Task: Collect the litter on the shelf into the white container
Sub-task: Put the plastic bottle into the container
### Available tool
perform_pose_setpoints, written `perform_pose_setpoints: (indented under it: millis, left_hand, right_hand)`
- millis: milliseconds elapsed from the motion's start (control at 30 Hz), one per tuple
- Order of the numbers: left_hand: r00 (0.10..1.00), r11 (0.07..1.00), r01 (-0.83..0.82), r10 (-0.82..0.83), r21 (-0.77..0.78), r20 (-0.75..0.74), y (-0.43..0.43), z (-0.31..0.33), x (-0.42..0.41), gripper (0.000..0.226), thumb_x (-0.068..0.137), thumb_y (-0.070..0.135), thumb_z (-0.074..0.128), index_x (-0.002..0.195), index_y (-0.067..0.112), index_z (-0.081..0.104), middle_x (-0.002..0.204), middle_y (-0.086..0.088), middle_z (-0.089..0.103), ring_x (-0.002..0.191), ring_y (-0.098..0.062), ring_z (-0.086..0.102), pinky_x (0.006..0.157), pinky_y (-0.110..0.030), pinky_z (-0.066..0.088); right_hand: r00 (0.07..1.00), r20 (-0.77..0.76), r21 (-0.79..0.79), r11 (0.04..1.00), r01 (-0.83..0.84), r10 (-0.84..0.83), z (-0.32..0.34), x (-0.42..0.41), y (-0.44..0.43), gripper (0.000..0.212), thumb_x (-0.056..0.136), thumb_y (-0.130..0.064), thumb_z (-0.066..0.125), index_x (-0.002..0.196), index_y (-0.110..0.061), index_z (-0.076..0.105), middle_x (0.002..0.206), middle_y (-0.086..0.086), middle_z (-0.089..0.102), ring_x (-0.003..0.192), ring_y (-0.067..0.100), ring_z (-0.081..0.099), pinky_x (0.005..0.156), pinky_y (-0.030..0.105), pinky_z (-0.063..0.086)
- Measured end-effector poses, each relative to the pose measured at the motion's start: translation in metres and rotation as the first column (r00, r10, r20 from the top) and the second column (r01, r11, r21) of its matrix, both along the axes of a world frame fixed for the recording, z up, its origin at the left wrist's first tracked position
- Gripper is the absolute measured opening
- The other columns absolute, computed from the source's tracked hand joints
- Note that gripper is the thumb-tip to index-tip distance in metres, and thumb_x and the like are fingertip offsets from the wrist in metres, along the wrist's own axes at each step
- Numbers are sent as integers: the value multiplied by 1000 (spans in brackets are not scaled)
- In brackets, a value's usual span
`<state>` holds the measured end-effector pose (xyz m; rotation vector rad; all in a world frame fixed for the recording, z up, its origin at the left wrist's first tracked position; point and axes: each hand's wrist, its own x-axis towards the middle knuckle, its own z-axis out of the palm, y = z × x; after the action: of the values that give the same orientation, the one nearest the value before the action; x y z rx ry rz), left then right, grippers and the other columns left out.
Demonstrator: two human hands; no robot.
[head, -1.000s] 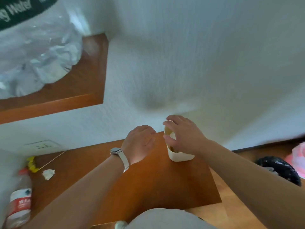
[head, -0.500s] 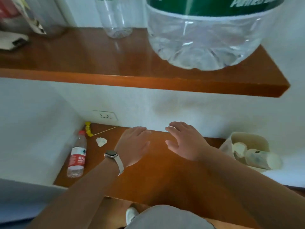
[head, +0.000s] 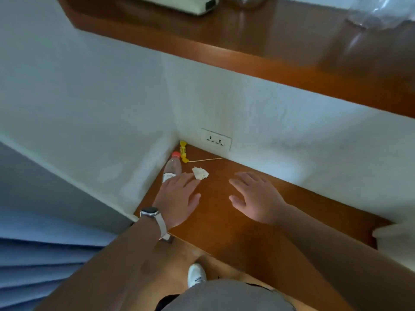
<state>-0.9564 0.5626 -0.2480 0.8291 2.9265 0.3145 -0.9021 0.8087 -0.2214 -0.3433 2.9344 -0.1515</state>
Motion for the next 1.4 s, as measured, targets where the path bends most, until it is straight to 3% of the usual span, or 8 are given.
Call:
perform_pose_setpoints:
  millis: [300, 433, 600, 900, 1100, 1267, 1333, 1400]
  left_hand:
    - [987, 988, -154, 155, -18, 39, -51, -34, -22, 47, 94, 46, 51, 134, 22, 52, 139, -3, 55, 126, -23, 51, 104, -39, 42]
    - [975, 977, -213, 213, -7, 62, -47, -49, -37, 49, 95, 47, 46, 138, 25, 46, 141, -1, 52, 127, -22, 49, 104, -38, 43]
    - [922, 933, -359, 352, 15, 162, -38, -68, -51, 47, 93, 47, 49, 135, 30, 36, 133, 2, 52, 113, -19, 54, 87, -33, 51]
    - [858, 886, -463, 446, 10, 254, -32, -79, -50, 69, 91, 52, 54, 146, 30, 19, 140, -2, 42, 118, -21, 54, 87, -32, 55]
    - [796, 844, -536, 501, 10, 340, -30, -82, -52, 79, 84, 48, 65, 144, 33, 16, 129, -3, 49, 103, -21, 61, 79, -35, 58]
    - [812, 856, -517, 485, 16, 324, -36, -81, -45, 81, 83, 43, 69, 143, 35, 15, 126, -3, 51, 101, -21, 62, 80, -36, 58]
    - [816, 860, -510, 472, 31, 333, -39, -77, -41, 77, 84, 43, 69, 140, 36, 17, 126, -1, 51, 98, -17, 61, 74, -28, 56]
    - [824, 867, -494, 443, 64, 355, -39, -69, -37, 74, 84, 43, 69, 139, 38, 18, 124, 2, 50, 89, -11, 57, 57, -13, 45]
  right_hand:
    - [991, 127, -6, 998, 55, -54, -44, -49, -54, 58, 97, -56, 32, 145, -24, 35, 153, 1, 33, 141, 24, 29, 112, 44, 30]
    - [992, 122, -7, 999, 31, -30, -64, -76, -60, 50, 98, -46, 37, 142, -22, 37, 150, 2, 37, 137, 24, 34, 110, 43, 34]
    - [989, 145, -34, 999, -21, 26, -93, -113, -67, 47, 97, -38, 46, 140, -22, 39, 148, 3, 38, 134, 25, 37, 105, 42, 41]
    - [979, 192, -62, 996, -62, 73, -125, -147, -77, 50, 94, -29, 54, 141, -22, 38, 147, 3, 37, 128, 24, 40, 97, 38, 46]
    - [979, 187, -107, 992, -62, 82, -132, -142, -77, 29, 95, -22, 52, 123, -17, 55, 122, 2, 51, 108, 18, 49, 88, 34, 49]
    - [981, 183, -142, 989, -35, 61, -124, -126, -70, 22, 96, -17, 48, 116, -16, 58, 110, 1, 55, 97, 17, 52, 82, 34, 51]
    - [986, 162, -167, 986, -15, 42, -117, -117, -66, 23, 96, -16, 48, 116, -16, 59, 108, 1, 56, 95, 15, 54, 81, 33, 51]
    - [990, 143, -188, 982, 14, 13, -107, -107, -62, 23, 96, -16, 48, 116, -16, 60, 107, 0, 56, 93, 14, 55, 80, 31, 51]
